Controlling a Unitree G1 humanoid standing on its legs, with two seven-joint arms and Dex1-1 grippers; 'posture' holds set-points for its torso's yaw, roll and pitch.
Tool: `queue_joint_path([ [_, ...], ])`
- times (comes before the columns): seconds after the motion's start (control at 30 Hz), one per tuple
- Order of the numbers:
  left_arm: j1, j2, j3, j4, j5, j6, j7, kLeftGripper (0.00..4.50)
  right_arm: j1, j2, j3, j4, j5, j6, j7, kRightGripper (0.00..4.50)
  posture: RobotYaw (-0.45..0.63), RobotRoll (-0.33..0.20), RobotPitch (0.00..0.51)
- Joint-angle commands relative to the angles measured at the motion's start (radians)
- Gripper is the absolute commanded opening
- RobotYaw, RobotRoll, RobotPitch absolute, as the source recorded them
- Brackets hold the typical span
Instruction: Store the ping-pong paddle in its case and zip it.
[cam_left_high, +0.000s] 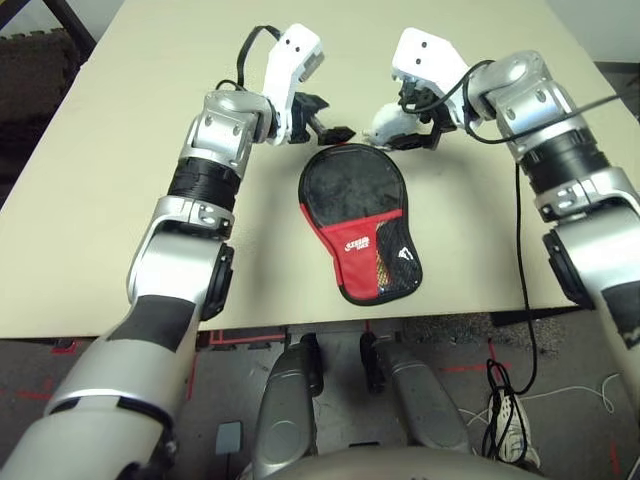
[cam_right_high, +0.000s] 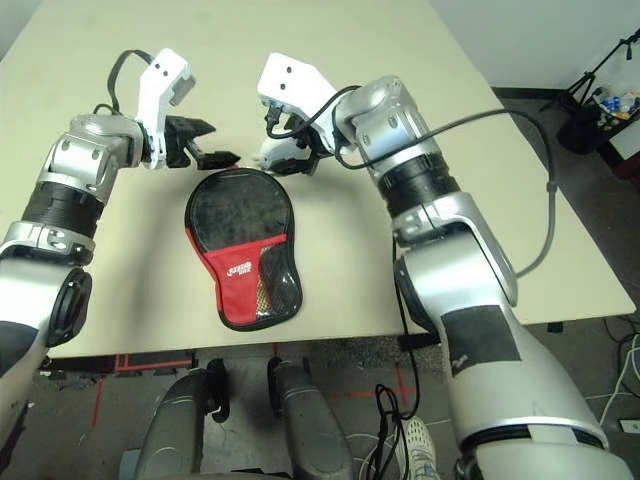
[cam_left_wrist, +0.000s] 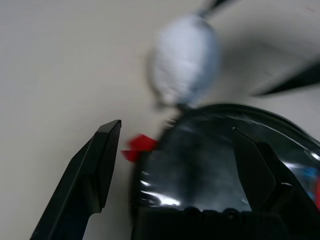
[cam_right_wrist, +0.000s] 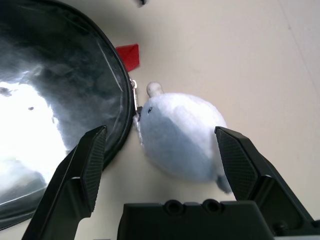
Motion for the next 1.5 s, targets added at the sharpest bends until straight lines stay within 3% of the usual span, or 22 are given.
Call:
queue_joint_path([
  [0.03, 0.051, 0.025, -0.054, -0.125, -0.016, 0.097, -0.045, 4.47, -0.038, 0.024, 0.019, 0.132, -0.066, -0.114, -0.047, 4.50, -0.07, 0.000, 0.197],
  [0.4, 0.147, 0.040, -0.180, -0.262, 0.015, 0.184, -0.015, 4.47, -0.055, 0.064, 0.011, 0.293, -0.193, -0.258, -0.211, 4.50, -0.03, 0.000, 0.190],
  [0.53, 0.173, 0.016, -0.233, -0.264, 0.035, 0.203, 0.015, 4.50, -0.051, 0.064, 0.013, 0.302, -0.222, -0.280, -0.246, 3.61, -0.02, 0.000, 0.186],
  [0.9, 0.186, -0.039, -0.262, -0.205, 0.062, 0.178, 0.085, 4.50, -0.028, 0.050, 0.010, 0.298, -0.250, -0.332, -0.247, 0.11, -0.05, 0.000, 0.190],
  [0.93, 0.181, -0.042, -0.260, -0.196, 0.063, 0.174, 0.087, 4.50, -0.026, 0.047, 0.009, 0.298, -0.252, -0.335, -0.248, 0.05, -0.05, 0.000, 0.191],
  [1.1, 0.164, -0.053, -0.255, -0.175, 0.061, 0.155, 0.088, 4.50, -0.017, 0.039, 0.001, 0.297, -0.251, -0.349, -0.263, 0.05, -0.07, 0.000, 0.202],
  [1.13, 0.163, -0.055, -0.255, -0.173, 0.061, 0.153, 0.087, 4.50, -0.019, 0.037, -0.001, 0.297, -0.250, -0.351, -0.264, 0.23, -0.07, 0.000, 0.205],
  [1.27, 0.162, -0.057, -0.260, -0.164, 0.061, 0.145, 0.079, 4.50, -0.037, 0.028, -0.004, 0.293, -0.248, -0.359, -0.259, 1.23, -0.08, 0.000, 0.209],
  [1.5, 0.173, -0.060, -0.261, -0.184, 0.054, 0.161, 0.072, 4.50, -0.064, 0.005, 0.019, 0.296, -0.284, -0.388, -0.234, 3.56, -0.08, 0.000, 0.239],
])
